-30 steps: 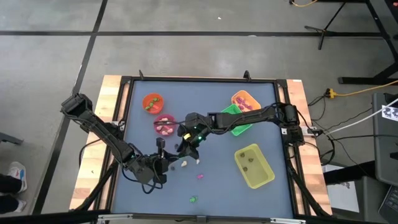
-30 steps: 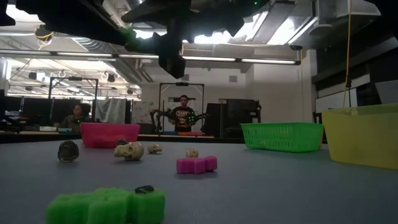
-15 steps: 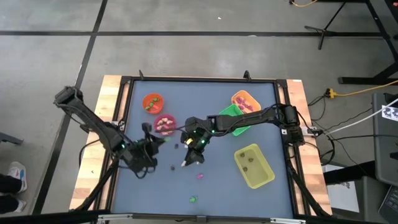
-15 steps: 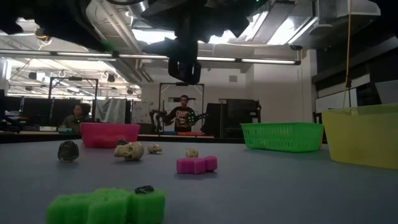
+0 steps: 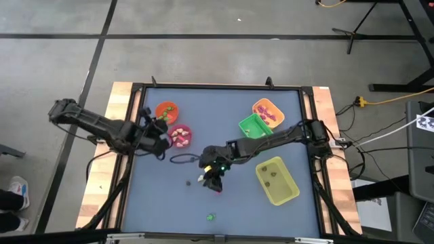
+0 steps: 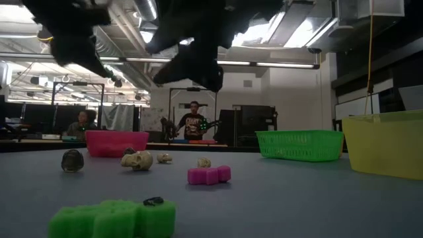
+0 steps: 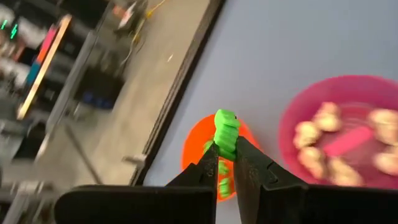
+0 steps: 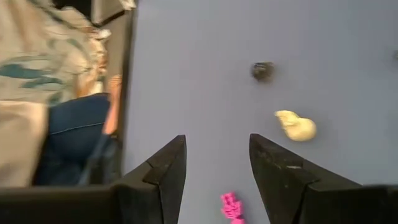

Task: Sort Halloween decoration
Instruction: Put the green skeleton toy into the orange bin

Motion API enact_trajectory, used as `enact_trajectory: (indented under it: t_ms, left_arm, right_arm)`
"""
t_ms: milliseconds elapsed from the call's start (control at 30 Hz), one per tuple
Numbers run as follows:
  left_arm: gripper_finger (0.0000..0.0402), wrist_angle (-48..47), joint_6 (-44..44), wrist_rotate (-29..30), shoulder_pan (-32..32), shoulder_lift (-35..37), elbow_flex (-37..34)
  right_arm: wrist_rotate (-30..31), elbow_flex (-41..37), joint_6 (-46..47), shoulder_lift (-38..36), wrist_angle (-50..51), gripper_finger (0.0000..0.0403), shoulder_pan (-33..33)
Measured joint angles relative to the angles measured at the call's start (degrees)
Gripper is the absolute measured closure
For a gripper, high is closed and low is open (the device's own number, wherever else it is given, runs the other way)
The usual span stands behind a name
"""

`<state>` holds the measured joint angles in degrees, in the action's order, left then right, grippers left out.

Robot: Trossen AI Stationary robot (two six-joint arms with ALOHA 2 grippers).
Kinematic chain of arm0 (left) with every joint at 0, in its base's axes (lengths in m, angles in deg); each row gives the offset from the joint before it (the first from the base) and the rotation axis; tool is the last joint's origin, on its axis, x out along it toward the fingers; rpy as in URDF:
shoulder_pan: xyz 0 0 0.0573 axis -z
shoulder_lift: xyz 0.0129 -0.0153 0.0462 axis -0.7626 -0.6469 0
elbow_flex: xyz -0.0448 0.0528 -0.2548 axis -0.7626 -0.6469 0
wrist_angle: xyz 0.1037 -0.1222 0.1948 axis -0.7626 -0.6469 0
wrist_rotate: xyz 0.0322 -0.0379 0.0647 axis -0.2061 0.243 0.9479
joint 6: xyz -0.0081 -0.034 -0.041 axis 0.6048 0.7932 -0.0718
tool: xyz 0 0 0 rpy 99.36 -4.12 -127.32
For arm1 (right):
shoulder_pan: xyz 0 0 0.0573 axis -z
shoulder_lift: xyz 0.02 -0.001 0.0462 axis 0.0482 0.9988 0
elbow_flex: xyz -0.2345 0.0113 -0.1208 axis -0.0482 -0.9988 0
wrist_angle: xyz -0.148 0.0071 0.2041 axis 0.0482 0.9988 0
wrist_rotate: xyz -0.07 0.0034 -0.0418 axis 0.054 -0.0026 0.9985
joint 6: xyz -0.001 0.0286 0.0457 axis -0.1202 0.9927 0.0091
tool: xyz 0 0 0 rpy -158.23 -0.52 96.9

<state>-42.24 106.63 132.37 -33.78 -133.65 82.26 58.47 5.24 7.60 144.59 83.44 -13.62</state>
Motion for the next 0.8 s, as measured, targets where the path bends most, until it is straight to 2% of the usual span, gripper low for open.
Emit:
enact_trajectory:
  t_ms: [200,433,567,800]
  left_arm:
    - [0.0388,2.38,-0.31,-0.88,-11.60,-1.08,-0.02]
    - [0.0388,6.98,-0.48,-7.46,-22.81,-1.16,-0.04]
    - [0.0388,8.71,-0.48,-11.66,-26.86,-1.16,-0.04]
    - [0.0388,10.75,-0.36,-12.31,-30.83,-1.15,-0.04]
  right_arm:
    - [8.49,-0.04,-1.08,0.02,3.14,0.0230,-1.69]
    - [14.34,-0.07,-4.20,0.02,4.98,0.0230,-1.89]
    - [16.64,-0.07,-5.61,0.02,5.18,0.0230,-1.88]
    - [20.37,-0.07,-8.74,0.02,5.33,0.0230,-1.88]
